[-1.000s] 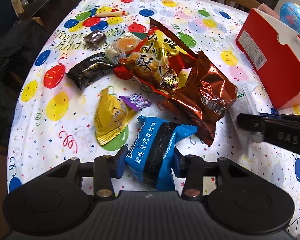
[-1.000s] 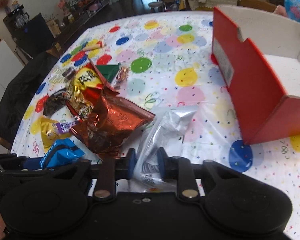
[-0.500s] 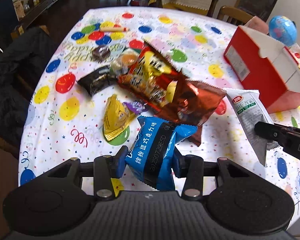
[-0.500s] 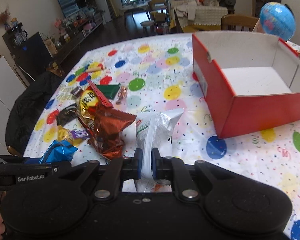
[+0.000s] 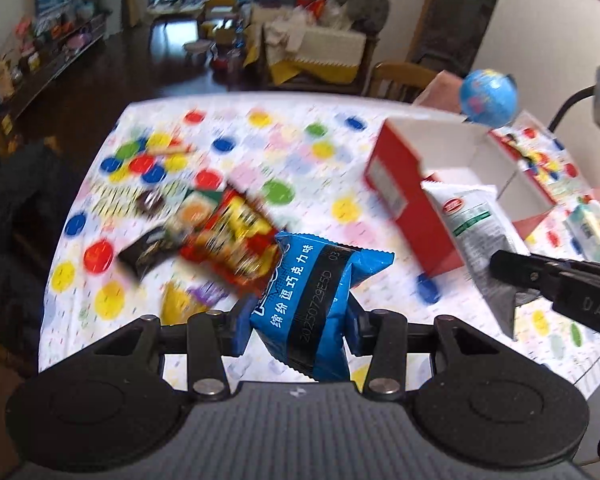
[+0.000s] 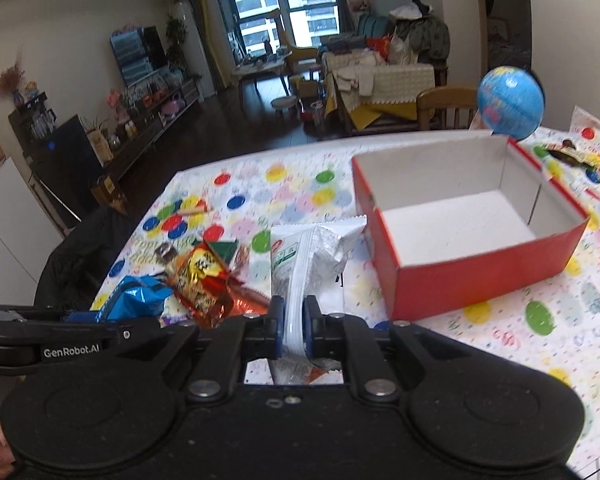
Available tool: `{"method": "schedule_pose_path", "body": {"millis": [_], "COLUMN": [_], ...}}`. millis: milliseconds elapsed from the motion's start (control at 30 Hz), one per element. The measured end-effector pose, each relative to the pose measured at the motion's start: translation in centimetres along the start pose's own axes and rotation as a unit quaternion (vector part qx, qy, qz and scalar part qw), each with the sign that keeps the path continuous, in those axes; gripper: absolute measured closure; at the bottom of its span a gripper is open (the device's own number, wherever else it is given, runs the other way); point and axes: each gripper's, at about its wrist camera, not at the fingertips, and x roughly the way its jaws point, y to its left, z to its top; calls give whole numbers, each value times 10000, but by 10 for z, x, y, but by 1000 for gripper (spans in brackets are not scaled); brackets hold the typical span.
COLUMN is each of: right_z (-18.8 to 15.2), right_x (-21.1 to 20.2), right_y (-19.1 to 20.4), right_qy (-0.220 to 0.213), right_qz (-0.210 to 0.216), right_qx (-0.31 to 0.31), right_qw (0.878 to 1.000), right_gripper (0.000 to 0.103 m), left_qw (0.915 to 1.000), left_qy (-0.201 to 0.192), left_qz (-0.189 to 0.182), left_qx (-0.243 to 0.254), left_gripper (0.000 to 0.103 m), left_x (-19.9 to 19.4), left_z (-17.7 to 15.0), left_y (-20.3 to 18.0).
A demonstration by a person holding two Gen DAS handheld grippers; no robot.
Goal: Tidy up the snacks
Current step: 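Carry both packets over the red box and open both tools to drop them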
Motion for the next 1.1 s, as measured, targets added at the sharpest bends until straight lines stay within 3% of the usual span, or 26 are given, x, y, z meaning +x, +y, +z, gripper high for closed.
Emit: {"method": "schedule_pose_path", "body": {"millis": [433, 667, 1100], "right_z": [48, 68, 100], "right_x": [-12, -3, 50], "right_y": [-56, -111, -202], "right_qy": [-328, -280, -58], "right_qz": [-58, -122, -223], "right_qx": [36, 59, 17], "right_qw": [9994, 9995, 9997], "right_gripper": [95, 95, 95], "left_qw": [9989, 9986, 9985], "left_qy": [-239, -145, 132], "left_qz": [-233, -198, 40], "left_qx": [318, 470, 534], "left_gripper": [59, 59, 59], "left_x": [5, 37, 114], "left_z": [55, 79, 128], "left_y": [-80, -130, -195]}}
